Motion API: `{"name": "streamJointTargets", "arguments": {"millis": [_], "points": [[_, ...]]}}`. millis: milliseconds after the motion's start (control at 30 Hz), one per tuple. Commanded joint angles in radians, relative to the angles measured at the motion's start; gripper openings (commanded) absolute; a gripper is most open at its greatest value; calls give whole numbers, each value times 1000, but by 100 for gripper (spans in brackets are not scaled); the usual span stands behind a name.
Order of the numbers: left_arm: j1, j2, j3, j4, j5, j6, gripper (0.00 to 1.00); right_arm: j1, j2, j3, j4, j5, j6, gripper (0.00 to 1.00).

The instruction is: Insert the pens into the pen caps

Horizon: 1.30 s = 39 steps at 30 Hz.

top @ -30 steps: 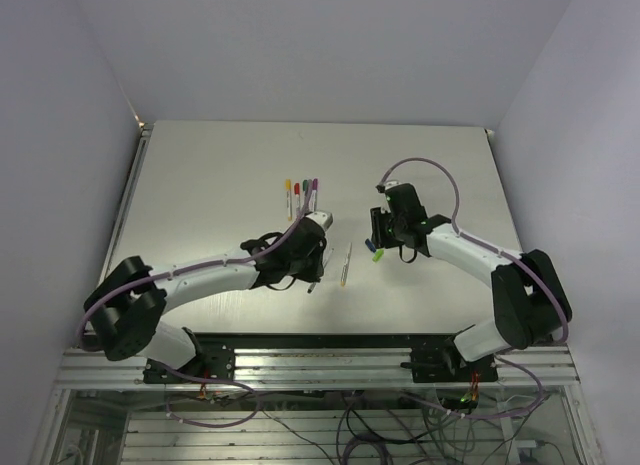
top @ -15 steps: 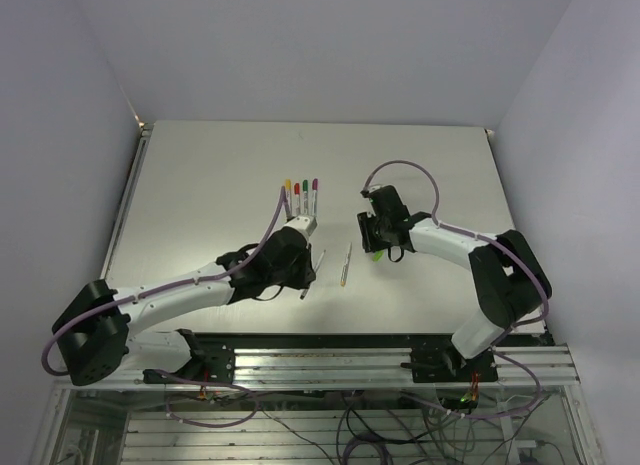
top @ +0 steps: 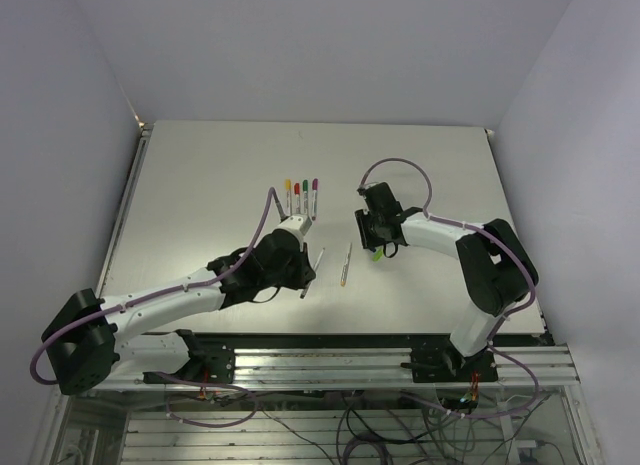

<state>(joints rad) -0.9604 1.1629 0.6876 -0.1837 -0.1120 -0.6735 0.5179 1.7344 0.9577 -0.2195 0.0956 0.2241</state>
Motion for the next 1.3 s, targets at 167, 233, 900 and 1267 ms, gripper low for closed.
{"name": "streamJointTargets", "arguments": {"millis": [167, 233, 900, 1267], "points": [[-7, -38, -13, 23, -20, -16, 7, 12, 23, -19, -55, 27, 47, 9], [-7, -43, -14, 23, -21, -19, 7, 12, 20, -23, -62, 28, 58, 0], [-15, -156, -135, 393, -7, -56, 7, 79, -534, -170, 285, -47, 272, 0], [-45, -85, -147, 796, -5, -36, 7, 195, -774, -283, 649, 5, 326, 0]]}}
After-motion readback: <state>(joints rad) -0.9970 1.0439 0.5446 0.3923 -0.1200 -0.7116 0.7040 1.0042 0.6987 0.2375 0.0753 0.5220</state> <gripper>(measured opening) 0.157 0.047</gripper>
